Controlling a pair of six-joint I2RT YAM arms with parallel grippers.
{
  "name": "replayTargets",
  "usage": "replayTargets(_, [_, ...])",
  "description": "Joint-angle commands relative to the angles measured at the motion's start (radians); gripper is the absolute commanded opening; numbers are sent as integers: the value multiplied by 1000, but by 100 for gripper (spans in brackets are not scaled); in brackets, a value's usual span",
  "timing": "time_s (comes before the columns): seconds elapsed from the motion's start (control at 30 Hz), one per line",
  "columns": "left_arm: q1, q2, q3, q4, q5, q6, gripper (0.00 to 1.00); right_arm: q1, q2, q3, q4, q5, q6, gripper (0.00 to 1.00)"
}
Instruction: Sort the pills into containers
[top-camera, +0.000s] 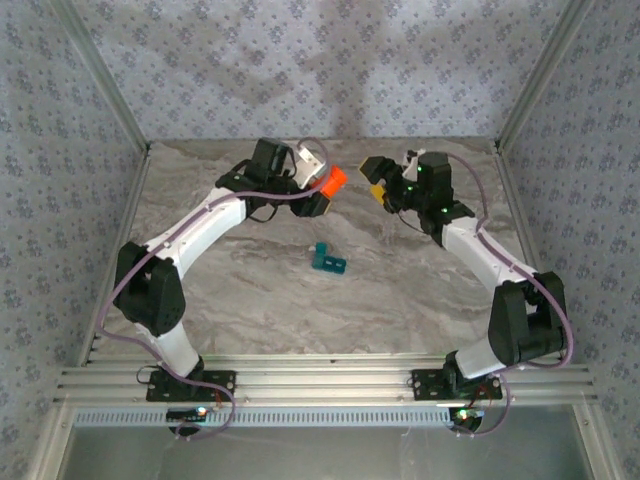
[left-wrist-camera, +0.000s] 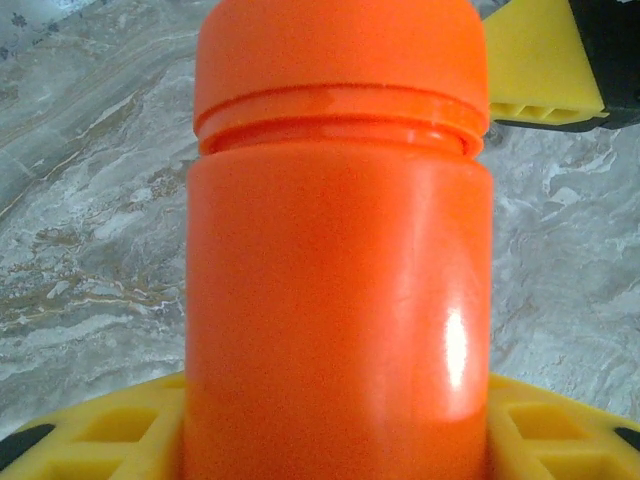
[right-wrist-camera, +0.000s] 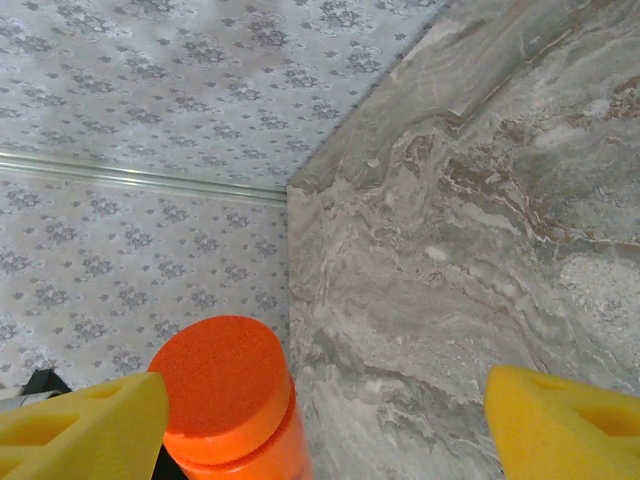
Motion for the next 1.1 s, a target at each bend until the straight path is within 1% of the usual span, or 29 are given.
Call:
replayTargets(0.0, [-19, -22, 5, -25, -16, 49, 0, 26, 13, 29, -40, 31, 23, 85])
replayTargets(0.27, [-41, -11, 17, -44, -28, 68, 0, 65, 55, 85, -32, 41, 26, 85])
replayTargets(0.73, [-48, -3, 25, -42, -29, 63, 0, 120, 118, 140, -9, 38, 42, 81])
replayTargets(0.93, [-49, -1, 26, -40, -26, 63, 0, 130, 131, 161, 2, 36, 42, 73])
replayTargets(1.07, [-49, -2, 25, -38, -24, 65, 0, 127, 135, 167, 3, 29, 42, 60])
